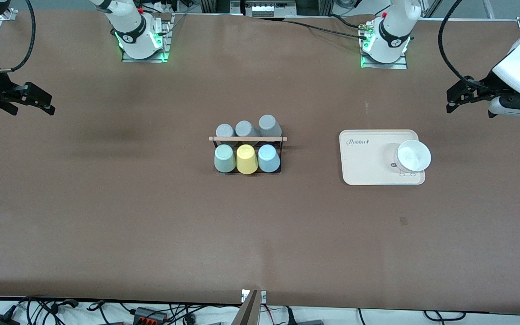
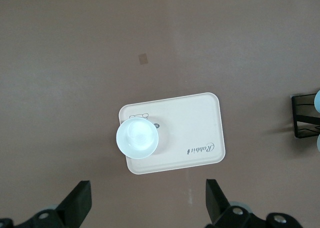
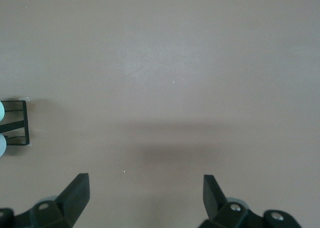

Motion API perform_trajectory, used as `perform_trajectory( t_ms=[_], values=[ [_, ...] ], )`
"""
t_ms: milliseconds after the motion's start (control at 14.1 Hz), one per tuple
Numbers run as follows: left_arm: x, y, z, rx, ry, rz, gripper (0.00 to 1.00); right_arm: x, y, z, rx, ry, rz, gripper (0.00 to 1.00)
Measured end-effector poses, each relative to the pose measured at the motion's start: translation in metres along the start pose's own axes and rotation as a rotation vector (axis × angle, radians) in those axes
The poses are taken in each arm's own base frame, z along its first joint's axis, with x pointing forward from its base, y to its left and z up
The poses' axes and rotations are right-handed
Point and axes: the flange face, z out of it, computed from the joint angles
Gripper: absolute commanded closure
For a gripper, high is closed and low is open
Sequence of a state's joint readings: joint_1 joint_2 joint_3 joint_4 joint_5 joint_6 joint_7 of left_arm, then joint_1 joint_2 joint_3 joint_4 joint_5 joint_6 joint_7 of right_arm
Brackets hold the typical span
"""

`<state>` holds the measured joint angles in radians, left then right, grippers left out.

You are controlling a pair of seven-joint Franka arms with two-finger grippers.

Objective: Hang scattered cups on rack with three cups

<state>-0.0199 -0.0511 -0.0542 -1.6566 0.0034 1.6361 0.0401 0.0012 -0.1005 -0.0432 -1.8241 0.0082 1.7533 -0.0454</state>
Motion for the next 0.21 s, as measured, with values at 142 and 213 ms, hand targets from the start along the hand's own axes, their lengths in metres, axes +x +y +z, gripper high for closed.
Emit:
perform_trajectory(
  t_ms=[142,213],
  values=[
    [0.0,0.0001,0.0,0.0,0.0,0.0,0.0,-0.0002,0.0,0.0002,0.0,-0.002,0.0,0.0],
    [0.0,0.0001,0.0,0.0,0.0,0.0,0.0,-0.0003,0.0,0.0002,0.0,-0.003,0.0,0.0]
  ],
)
